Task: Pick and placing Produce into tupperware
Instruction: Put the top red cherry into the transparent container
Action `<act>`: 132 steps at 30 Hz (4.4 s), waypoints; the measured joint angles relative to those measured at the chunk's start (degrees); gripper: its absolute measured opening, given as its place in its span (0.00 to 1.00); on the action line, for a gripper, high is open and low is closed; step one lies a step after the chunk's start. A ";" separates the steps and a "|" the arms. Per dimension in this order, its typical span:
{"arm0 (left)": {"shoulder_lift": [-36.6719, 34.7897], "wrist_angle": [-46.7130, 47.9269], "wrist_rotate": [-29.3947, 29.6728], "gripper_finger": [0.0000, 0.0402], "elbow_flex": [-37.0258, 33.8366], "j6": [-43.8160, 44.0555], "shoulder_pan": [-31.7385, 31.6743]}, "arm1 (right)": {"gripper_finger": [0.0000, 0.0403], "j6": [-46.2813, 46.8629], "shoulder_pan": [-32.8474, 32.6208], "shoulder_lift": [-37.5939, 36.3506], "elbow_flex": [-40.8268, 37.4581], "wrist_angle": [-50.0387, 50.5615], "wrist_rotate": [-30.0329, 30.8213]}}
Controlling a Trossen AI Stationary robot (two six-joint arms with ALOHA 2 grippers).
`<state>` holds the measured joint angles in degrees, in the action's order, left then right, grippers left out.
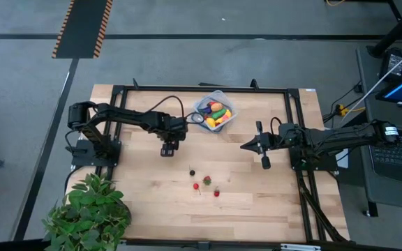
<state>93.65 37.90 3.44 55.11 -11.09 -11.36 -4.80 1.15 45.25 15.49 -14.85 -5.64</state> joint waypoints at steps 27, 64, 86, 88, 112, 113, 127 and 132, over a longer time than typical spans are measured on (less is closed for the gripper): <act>6.01 -1.04 -0.46 0.58 0.15 -0.08 -2.94 | 0.02 0.08 -0.01 -0.02 0.00 -0.31 0.02; 5.01 0.08 -3.52 0.25 -0.25 2.04 -3.31 | 0.02 0.08 0.01 -0.01 0.00 -0.24 0.02; -15.44 -0.39 -4.55 0.25 -0.09 4.80 -0.85 | 0.02 0.07 0.02 0.00 0.02 0.59 0.02; -18.18 -1.61 -4.61 0.25 -0.09 5.02 -0.77 | 0.02 0.09 0.01 0.00 0.02 0.59 0.02; -26.27 -32.30 -6.55 0.25 -14.60 4.97 3.31 | 0.02 0.26 0.01 0.00 0.02 1.01 0.02; -26.27 -35.02 -7.26 0.25 -15.71 4.98 3.31 | 0.02 0.26 0.02 0.00 0.02 1.01 0.02; -26.27 -68.33 -12.04 0.25 -31.37 7.76 3.31 | 0.02 0.26 -0.01 0.00 0.02 0.98 0.02; -26.27 -78.53 -12.02 0.25 -36.86 7.81 3.26 | 0.02 0.27 0.01 0.00 0.02 0.98 0.02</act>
<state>67.37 -40.62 -8.58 18.25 -3.28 -8.10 -4.53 1.16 45.25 15.51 -13.87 -5.63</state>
